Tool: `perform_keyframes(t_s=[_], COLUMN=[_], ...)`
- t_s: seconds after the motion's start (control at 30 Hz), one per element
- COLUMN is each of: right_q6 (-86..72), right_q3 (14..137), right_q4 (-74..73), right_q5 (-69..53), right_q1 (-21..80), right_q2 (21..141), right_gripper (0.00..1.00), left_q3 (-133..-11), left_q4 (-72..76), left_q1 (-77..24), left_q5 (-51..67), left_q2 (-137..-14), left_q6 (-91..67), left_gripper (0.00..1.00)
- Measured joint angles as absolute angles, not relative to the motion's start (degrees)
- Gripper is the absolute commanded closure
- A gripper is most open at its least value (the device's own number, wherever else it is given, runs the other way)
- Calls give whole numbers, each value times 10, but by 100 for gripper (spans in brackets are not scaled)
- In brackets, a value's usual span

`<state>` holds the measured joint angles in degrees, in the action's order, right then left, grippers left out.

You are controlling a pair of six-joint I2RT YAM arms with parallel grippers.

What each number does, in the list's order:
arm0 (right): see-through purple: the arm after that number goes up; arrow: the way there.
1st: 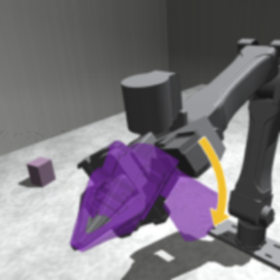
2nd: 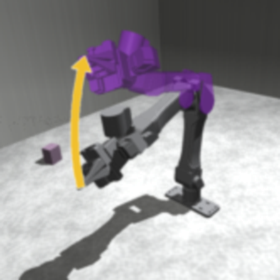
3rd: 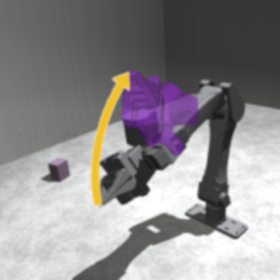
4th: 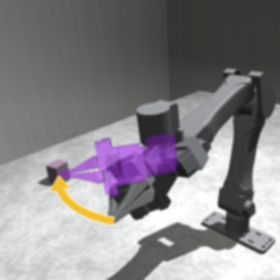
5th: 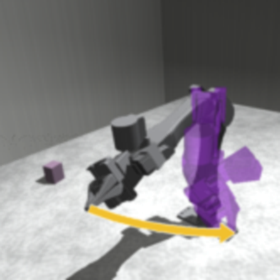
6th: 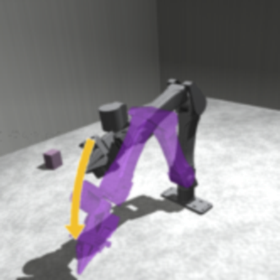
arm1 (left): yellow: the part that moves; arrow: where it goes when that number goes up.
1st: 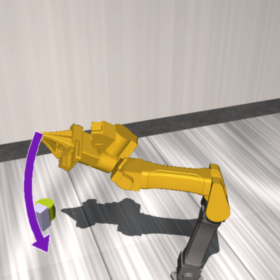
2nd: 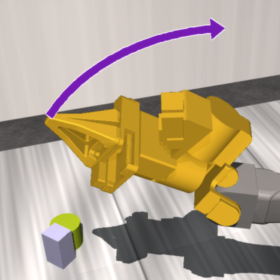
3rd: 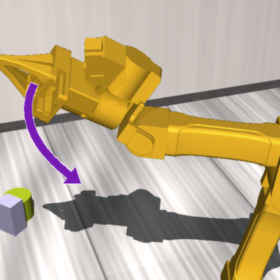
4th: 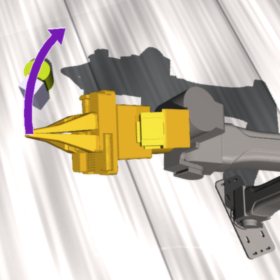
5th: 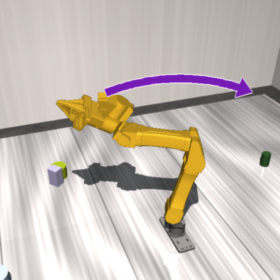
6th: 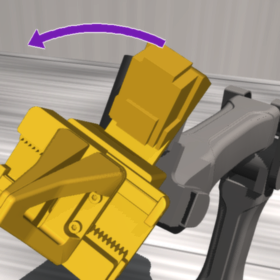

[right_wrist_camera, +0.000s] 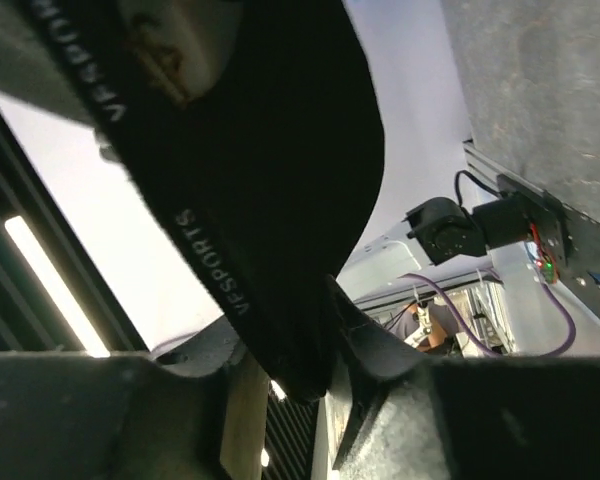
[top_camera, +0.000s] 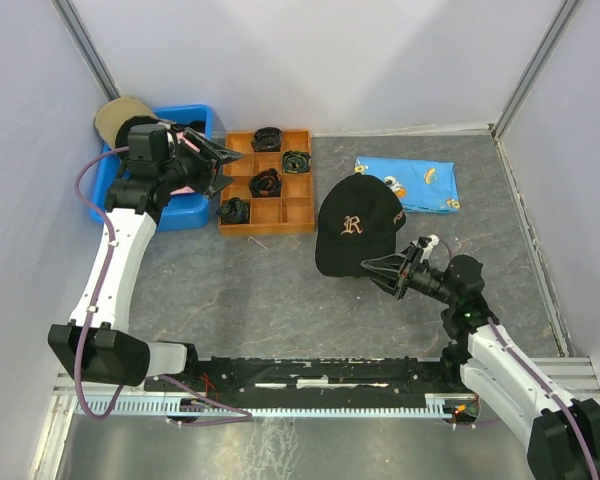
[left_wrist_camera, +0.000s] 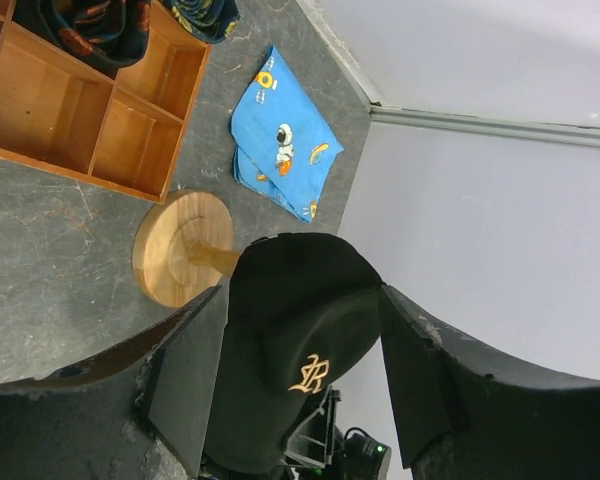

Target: Stack the hats

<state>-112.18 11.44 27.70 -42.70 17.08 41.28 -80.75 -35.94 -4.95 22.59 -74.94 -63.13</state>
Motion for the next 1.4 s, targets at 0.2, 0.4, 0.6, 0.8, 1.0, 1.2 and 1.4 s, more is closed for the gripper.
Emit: perform_keyframes(t_s=[0.2, 0.4, 0.6, 0.8, 1.0, 1.2, 1.4], right_q6=[-1088, -1061, -1046, -1049, -1076, -1084, -1056], right_q3=[111, 111, 111, 106, 72, 67, 79], right_q4=[185, 123, 80, 57, 59, 27, -64], right_q5=[-430, -422, -410, -389, -365, -343, -328], right_q1=[171, 171, 167, 157, 148, 143, 133], right_q2=[415, 395, 374, 334, 294, 269, 251], right_gripper=[50, 46, 50, 52, 47, 44, 37], left_q3=[-808, -808, -808, -808, -808, -808, -808], left_q4=[-365, -368, -368, -368, -372, -373, -374], left_q1=[-50, -48, -46, -44, -42, -42, -42], left_q5=[226, 226, 226, 226, 227, 228, 228], left_q2=[-749, -749, -750, -753, -757, -766, -767], left_q6=[-627, -621, -616, -611, -604, -601, -592], left_gripper=[31, 31, 31, 31, 31, 31, 32])
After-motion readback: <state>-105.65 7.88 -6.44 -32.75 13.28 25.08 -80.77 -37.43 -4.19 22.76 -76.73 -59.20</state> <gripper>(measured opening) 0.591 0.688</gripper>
